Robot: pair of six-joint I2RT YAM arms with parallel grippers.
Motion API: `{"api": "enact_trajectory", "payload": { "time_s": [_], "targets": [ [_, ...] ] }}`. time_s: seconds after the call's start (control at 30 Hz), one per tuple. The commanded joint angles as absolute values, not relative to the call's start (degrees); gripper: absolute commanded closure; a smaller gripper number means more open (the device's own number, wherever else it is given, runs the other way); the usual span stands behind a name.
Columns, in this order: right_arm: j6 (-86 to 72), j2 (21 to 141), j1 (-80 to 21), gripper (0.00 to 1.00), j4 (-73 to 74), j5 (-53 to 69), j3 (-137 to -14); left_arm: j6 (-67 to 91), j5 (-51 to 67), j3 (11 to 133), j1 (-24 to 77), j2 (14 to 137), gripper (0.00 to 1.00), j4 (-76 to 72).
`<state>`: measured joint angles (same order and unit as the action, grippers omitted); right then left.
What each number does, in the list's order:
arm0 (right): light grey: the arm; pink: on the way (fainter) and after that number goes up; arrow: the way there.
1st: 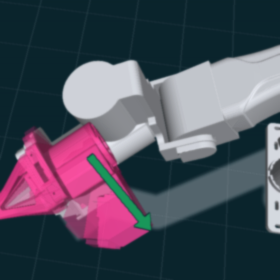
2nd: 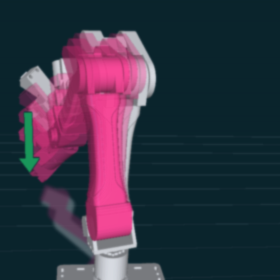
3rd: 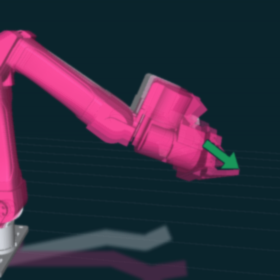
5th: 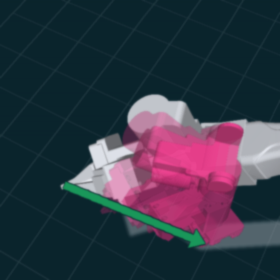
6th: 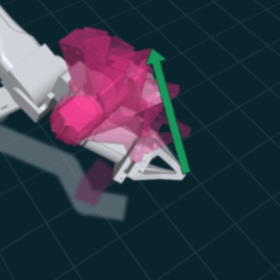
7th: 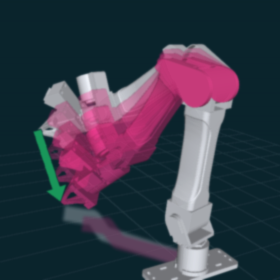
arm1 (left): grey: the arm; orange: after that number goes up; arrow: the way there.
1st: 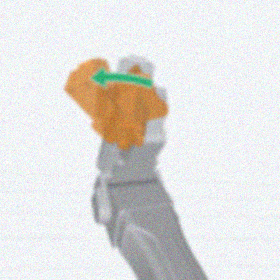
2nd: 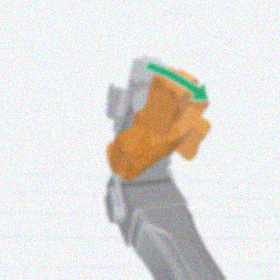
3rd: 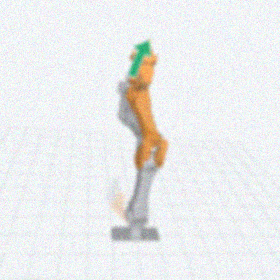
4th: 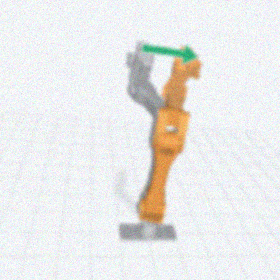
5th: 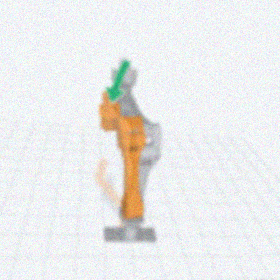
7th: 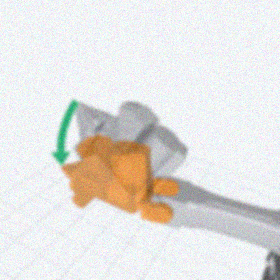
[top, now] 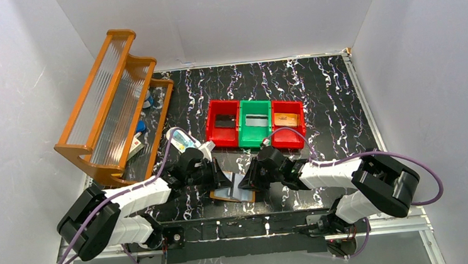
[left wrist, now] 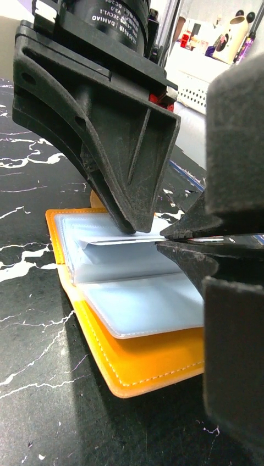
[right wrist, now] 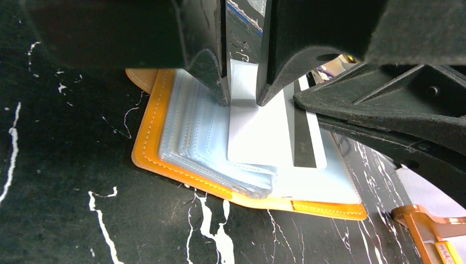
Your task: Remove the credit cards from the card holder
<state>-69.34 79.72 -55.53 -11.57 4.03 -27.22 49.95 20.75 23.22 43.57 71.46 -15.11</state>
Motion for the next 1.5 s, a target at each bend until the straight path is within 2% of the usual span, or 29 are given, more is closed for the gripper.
{"api": "enact_trajectory", "payload": {
  "time_s": [0.0,0.43,0.87,1.0,1.03,1.1,1.27,1.47],
  "targets": [
    [-67.5,81.6,-55.7,0.67,-1.3,0.4,-25.6,49.7,19.6,23.2,43.1,68.7,1.00,-14.4],
    [-63.6,76.8,-55.7,0.66,3.9,-1.5,-30.0,45.9,10.8,25.9,43.0,63.2,1.00,-1.7],
    [-61.1,70.0,-55.8,0.57,2.9,0.6,-34.2,43.7,10.7,26.7,43.0,58.7,1.00,-0.3],
    [-62.3,68.3,-55.8,0.50,-0.2,1.4,-32.5,42.5,11.5,26.0,43.0,54.9,1.00,-1.2],
    [-62.7,67.8,-55.8,0.43,-0.9,1.4,-32.0,42.2,11.8,25.7,43.0,53.8,1.00,-1.4],
    [-63.5,66.9,-55.8,0.37,-2.3,0.9,-31.0,41.3,12.6,25.3,42.8,51.4,1.00,-1.8],
    [-63.1,64.0,-55.7,0.33,-7.5,-1.4,-27.7,39.2,17.0,25.2,40.6,48.1,1.00,-1.0],
    [-61.5,57.9,-55.6,0.29,-15.8,-3.9,-22.5,41.6,27.5,25.0,31.9,48.5,1.00,-1.4]
  ]
}}
